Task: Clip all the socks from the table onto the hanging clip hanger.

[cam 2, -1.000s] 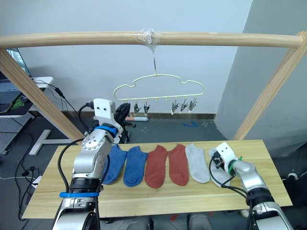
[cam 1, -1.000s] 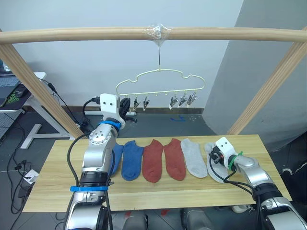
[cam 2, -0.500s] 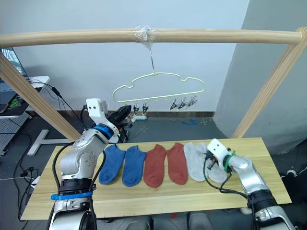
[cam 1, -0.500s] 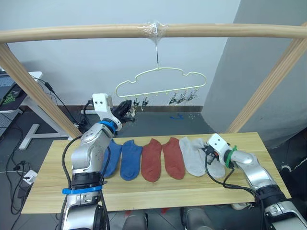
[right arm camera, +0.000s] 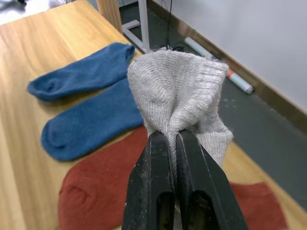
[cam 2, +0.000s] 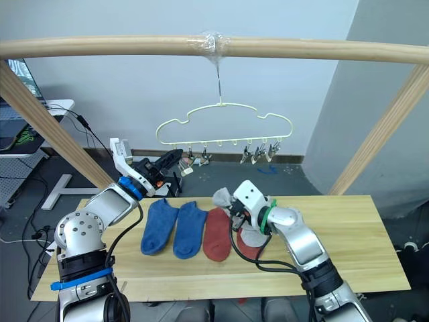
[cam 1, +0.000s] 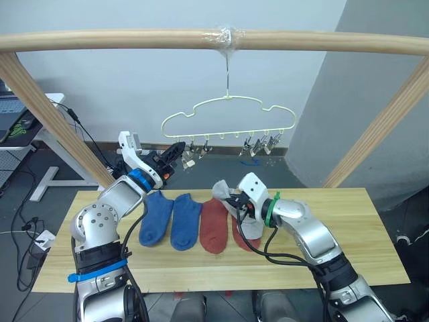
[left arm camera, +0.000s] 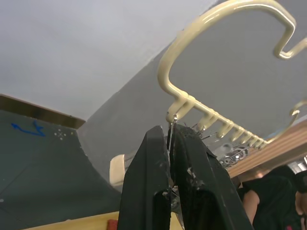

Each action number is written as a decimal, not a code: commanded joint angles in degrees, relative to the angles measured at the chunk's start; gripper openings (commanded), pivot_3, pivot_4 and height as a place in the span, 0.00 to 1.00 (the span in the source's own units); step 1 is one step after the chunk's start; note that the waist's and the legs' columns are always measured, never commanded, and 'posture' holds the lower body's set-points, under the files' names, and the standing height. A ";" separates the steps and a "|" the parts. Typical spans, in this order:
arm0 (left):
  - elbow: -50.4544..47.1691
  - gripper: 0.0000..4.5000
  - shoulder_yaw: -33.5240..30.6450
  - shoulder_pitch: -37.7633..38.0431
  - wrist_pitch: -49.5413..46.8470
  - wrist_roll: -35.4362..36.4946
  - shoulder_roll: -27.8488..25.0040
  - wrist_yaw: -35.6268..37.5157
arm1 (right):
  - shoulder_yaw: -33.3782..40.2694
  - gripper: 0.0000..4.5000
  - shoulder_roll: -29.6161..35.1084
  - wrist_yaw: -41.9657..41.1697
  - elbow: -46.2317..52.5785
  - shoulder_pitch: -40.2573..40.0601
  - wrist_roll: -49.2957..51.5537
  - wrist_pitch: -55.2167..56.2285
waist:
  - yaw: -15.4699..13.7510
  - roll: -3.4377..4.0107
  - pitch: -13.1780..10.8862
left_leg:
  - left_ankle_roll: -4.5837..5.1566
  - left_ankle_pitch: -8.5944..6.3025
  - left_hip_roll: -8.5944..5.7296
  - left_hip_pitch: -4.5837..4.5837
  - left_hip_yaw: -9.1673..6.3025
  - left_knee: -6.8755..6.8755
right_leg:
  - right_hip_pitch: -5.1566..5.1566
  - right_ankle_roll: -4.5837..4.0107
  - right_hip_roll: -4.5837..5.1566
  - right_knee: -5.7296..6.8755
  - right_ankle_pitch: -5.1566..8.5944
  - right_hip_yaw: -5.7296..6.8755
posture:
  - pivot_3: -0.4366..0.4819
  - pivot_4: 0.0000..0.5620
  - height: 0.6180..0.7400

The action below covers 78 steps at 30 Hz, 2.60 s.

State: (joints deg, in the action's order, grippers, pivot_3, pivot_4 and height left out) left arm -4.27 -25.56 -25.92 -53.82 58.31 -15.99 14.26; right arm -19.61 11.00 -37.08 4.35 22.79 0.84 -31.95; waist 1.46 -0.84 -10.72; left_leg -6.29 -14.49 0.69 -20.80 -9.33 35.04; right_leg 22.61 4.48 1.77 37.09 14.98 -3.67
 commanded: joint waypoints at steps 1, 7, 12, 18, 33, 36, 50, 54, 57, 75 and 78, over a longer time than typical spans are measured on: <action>-2.70 0.00 0.32 0.37 -0.04 1.34 -0.45 -0.55 | -1.18 0.01 -1.53 0.43 2.34 1.70 0.85 -0.85 | 0.12 0.00 0.00 | -0.01 0.01 0.00 -0.01 0.00 -0.01 | 0.03 0.00 -0.01 0.02 0.00 0.00 | 0.58 0.29 1.00; -4.08 0.00 1.45 2.02 -0.24 1.55 -1.21 0.03 | -0.72 0.01 -0.95 0.18 4.99 2.72 1.84 -2.31 | 0.01 -0.01 0.00 | -0.02 0.01 -0.01 -0.09 0.03 -0.03 | 0.06 -0.07 0.02 -0.05 -0.04 -0.02 | 0.58 0.29 1.00; -4.54 0.00 1.78 2.53 -0.14 2.04 -1.46 -0.04 | -0.51 0.01 -1.52 0.60 9.10 4.25 3.35 -5.49 | 0.13 -0.01 0.00 | -0.02 0.01 0.00 -0.09 0.02 -0.03 | 0.13 -0.06 0.00 0.03 -0.03 -0.02 | 0.58 0.29 1.00; -4.03 0.00 2.04 1.96 0.50 2.19 -1.23 -0.21 | -1.14 0.01 -3.42 1.52 8.89 6.54 4.67 -6.91 | 0.08 -0.01 0.00 | -0.03 0.01 0.00 -0.10 0.03 -0.03 | 0.13 -0.06 0.01 0.01 -0.03 -0.02 | 0.58 0.29 1.00; -3.86 0.00 1.83 1.00 1.08 3.45 -2.03 -0.68 | -1.52 0.01 -3.66 1.87 4.68 5.33 5.21 -6.04 | 0.02 -0.01 0.00 | -0.02 0.01 0.00 -0.19 0.04 -0.05 | 0.24 -0.07 0.01 0.00 -0.04 -0.03 | 0.59 0.30 1.00; -4.23 0.00 2.15 1.25 1.13 3.61 -1.76 -0.77 | -1.33 0.01 -4.03 2.25 3.97 6.01 5.45 -5.72 | 0.03 -0.02 0.00 | -0.02 0.01 0.00 -0.22 0.05 -0.05 | 0.29 -0.07 0.01 0.01 -0.04 -0.04 | 0.59 0.30 1.00; -4.41 0.00 3.49 1.71 2.14 2.19 -2.04 0.43 | 0.01 0.01 -7.44 3.14 3.56 11.48 7.34 -6.50 | 0.03 -0.02 0.00 | -0.04 0.02 0.00 -0.59 0.03 -0.05 | 0.69 -0.09 0.01 0.08 -0.05 -0.02 | 0.59 0.30 1.00; -4.58 0.00 3.89 2.03 3.09 1.49 -2.18 1.04 | -0.08 0.01 -7.17 3.15 3.67 11.50 7.66 -6.68 | 0.01 -0.02 0.00 | -0.04 0.02 0.00 -0.62 0.03 -0.05 | 0.69 -0.09 0.01 0.06 -0.05 -0.01 | 0.59 0.31 1.00; -5.29 0.00 3.97 2.65 2.88 2.53 -1.93 1.51 | -0.29 0.01 -6.55 3.02 3.93 10.79 7.92 -6.70 | 0.02 -0.01 0.00 | -0.04 0.02 0.00 -0.62 0.02 -0.05 | 0.69 -0.09 0.01 0.06 -0.05 -0.01 | 0.59 0.31 1.00; -17.89 0.99 -2.67 15.86 -2.79 14.58 -11.08 -4.65 | -0.33 0.00 -8.05 3.38 -3.28 11.80 7.98 -2.22 | 0.07 -0.04 0.02 | -0.03 0.02 0.00 -0.62 0.03 -0.05 | 0.70 -0.09 0.03 0.09 -0.05 -0.03 | 0.64 0.27 1.00; -19.14 1.00 -3.01 18.78 -2.13 14.15 -14.12 -4.37 | 2.53 0.12 -11.91 3.97 -4.61 12.73 11.45 -4.58 | -0.13 -0.04 0.01 | -0.03 0.02 0.01 -0.61 0.01 -0.08 | 0.74 -0.12 0.01 0.14 -0.04 -0.01 | 0.65 0.27 1.00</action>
State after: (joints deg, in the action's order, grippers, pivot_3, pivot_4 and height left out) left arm -20.72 -27.26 -7.03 -56.80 71.84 -29.08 9.44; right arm -18.71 1.14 -33.40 -1.56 33.78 9.26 -36.00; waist 1.33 -0.88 -10.71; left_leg -6.32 -14.48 0.70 -21.41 -9.34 34.96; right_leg 23.36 4.36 1.78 37.25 14.94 -3.66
